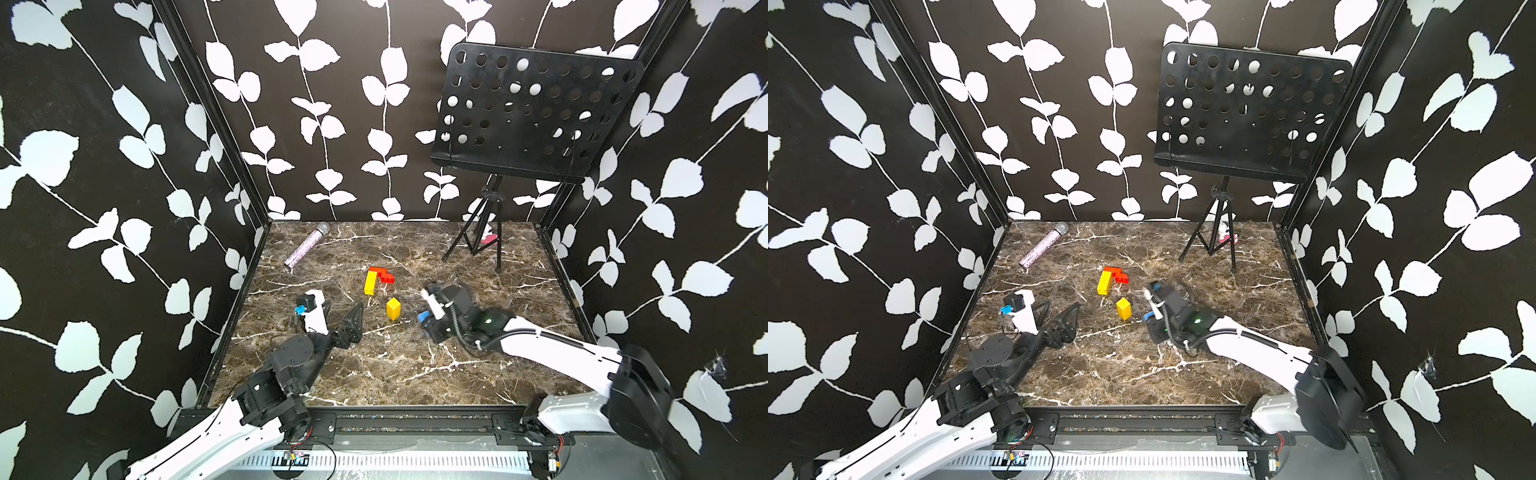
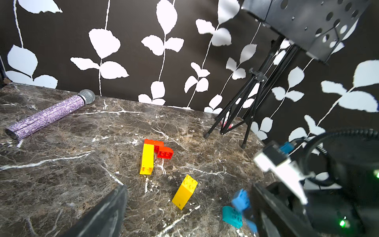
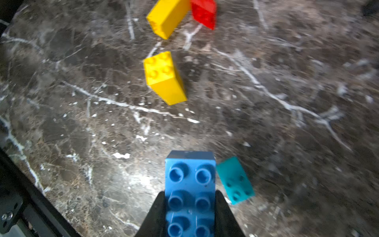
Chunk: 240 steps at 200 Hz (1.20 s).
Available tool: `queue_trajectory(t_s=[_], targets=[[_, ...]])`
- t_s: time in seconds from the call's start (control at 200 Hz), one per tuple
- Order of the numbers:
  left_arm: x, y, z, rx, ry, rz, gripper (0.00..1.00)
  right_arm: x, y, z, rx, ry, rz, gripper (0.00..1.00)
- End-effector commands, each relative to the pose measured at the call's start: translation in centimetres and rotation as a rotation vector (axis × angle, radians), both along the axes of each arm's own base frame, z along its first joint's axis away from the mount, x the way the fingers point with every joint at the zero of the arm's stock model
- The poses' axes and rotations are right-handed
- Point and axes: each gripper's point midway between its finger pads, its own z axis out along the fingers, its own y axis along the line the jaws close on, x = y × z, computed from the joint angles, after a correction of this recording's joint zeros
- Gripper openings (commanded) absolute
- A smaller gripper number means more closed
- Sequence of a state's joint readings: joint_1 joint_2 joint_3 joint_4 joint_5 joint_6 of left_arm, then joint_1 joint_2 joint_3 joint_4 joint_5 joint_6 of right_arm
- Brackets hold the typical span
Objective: Assemble the letter r with lego
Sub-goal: Place the lego brick at the center of the board.
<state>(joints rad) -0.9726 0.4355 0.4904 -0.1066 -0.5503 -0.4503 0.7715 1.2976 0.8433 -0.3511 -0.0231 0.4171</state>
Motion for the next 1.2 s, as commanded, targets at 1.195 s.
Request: queue_trajectory(t_s=[1.195], targets=[[1.1,-1.4,-0.2,0.044,0.020,0.003,0.96,-4.6,-1.0,-10.5,-0.151,0.309,0.088,0.13]])
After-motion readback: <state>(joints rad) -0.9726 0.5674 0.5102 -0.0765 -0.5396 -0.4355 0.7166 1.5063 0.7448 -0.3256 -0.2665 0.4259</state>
